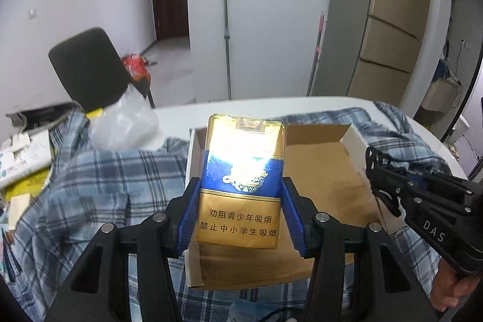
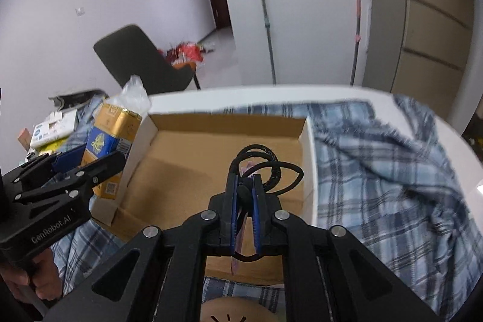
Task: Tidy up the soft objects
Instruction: 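Carry both items into the cardboard box and open both grippers, then raise both grippers away from the box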
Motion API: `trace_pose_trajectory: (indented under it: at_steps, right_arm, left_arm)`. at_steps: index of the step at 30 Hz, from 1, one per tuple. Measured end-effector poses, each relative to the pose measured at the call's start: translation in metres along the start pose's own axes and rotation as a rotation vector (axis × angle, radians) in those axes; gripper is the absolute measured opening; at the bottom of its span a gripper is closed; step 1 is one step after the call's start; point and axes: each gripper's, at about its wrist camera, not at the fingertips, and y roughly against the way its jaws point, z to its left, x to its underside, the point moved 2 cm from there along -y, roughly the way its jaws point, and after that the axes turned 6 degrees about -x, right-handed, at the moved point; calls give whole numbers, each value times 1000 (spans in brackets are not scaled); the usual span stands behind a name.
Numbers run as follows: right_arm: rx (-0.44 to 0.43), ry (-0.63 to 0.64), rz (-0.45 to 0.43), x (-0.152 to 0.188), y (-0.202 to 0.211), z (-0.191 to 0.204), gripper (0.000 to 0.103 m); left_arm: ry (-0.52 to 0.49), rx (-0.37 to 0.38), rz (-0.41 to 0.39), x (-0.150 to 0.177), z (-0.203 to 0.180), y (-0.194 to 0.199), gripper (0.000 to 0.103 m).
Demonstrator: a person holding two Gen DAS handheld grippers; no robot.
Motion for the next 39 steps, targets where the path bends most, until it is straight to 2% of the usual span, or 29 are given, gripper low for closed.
trace_pose_trajectory:
  at_steps: [4,5,6,8,9,10,11,15,20,27,34,35,36,39]
  right_arm:
    - [-17,-9,42,4,-12,-4,8]
    - [-16,-6,45,5,-13,-4,8]
    - [-17,-4,47,5,-13,-4,8]
    - [-10,-13,62,5,-16,-6,18]
    - [-3,-23,68,5,-17,-7,32]
    - [-3,-34,72,5,-17,-8,58]
    - [-8,-42,68,5,-16,-9,66]
    - [-11,-49,45,1,-7,-10,67]
    - [-4,-57,-4,-9,12,-7,67]
    - [33,-12,-144,-30,80,16,67]
    - [34,68,-303,-12,159,49,70]
    - [38,71,-322,-8,166,51,70]
    - [46,72,-337,-1,173,53,71]
    - [48,83,-356,14,183,57,71]
  left_arm:
    - [8,-1,31,3,3,-8,54]
    - [9,0,36,3,3,-8,58]
    - [10,-1,41,3,3,-8,67]
    - [2,-25,48,3,1,-8,77]
    - [-9,-49,44,3,1,-8,77]
    - [-22,-73,39,3,0,-8,77]
    - [-25,-74,40,2,0,-8,77]
    - [4,-53,39,0,2,-2,77]
    - [13,-46,-23,-10,6,21,77]
    - [61,-5,-214,-34,10,103,77]
    - [36,4,-363,-15,15,190,78]
    - [33,4,-379,-8,16,199,80]
    - [34,6,-392,-3,17,206,88]
    - [37,11,-417,18,21,221,103]
